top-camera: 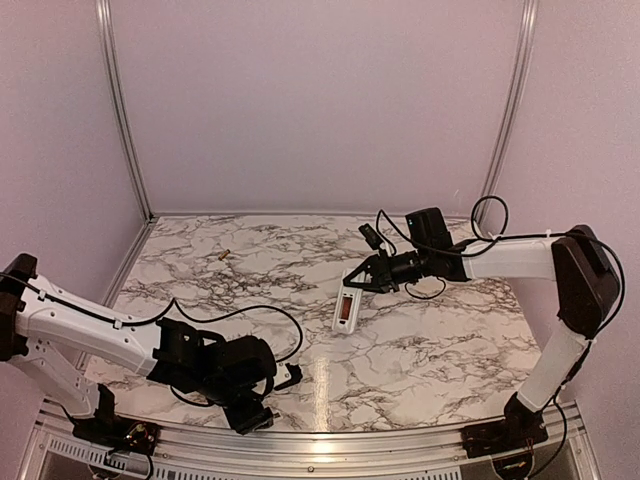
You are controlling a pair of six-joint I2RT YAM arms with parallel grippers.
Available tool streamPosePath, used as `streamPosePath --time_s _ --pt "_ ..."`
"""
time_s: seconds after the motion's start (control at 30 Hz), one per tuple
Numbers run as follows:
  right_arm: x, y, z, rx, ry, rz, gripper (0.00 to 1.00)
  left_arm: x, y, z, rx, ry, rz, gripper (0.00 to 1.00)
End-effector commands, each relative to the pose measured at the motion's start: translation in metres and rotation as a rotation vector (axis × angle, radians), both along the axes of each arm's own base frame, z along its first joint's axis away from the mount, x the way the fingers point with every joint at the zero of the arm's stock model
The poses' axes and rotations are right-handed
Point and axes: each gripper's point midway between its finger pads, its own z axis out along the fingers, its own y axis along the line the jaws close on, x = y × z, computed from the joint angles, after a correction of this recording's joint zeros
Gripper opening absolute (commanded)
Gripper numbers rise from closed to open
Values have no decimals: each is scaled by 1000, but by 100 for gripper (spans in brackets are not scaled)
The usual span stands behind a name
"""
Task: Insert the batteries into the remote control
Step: Move the battery cover to the center of the board.
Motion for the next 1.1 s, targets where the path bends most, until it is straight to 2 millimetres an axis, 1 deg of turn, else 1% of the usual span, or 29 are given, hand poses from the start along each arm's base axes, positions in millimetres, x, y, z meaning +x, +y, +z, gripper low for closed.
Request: streamPosePath --time_s 0.0,0.13,0.37,0.47,0.57,0.67,0.77,0.83,0.9,0.97,1.03,1.07 --pt "2 -2 10 21 -21 2 0 -1 13 -18 104 -11 17 61" --pt "2 -1 9 21 -19 2 0 7 18 -28 170 -56 28 56" --pt "3 -1 8 16 -18 1 0 13 16 -40 217 -82 17 48" --pt "3 -1 6 15 -19 1 0 21 13 -43 229 -102 28 43" --pt "3 -1 7 17 -20 3 0 40 7 -41 199 -114 69 38" --pt "3 -1 7 18 -24 4 0 68 8 -39 173 -121 128 34" --pt "1 -2 8 27 -31 8 0 97 6 -37 139 -135 184 32" --pt "-1 -2 9 34 -32 11 0 112 2 -38 125 -142 197 32" --pt "-2 -2 8 38 -34 13 0 125 -2 -38 112 -150 209 32" --pt "-3 -2 7 46 -32 15 0 137 -7 -33 85 -152 227 32" --pt "-5 -2 6 57 -27 18 0 146 -12 -20 47 -164 245 36" --pt "-6 -2 6 61 -25 22 0 149 -13 -12 27 -168 255 40"
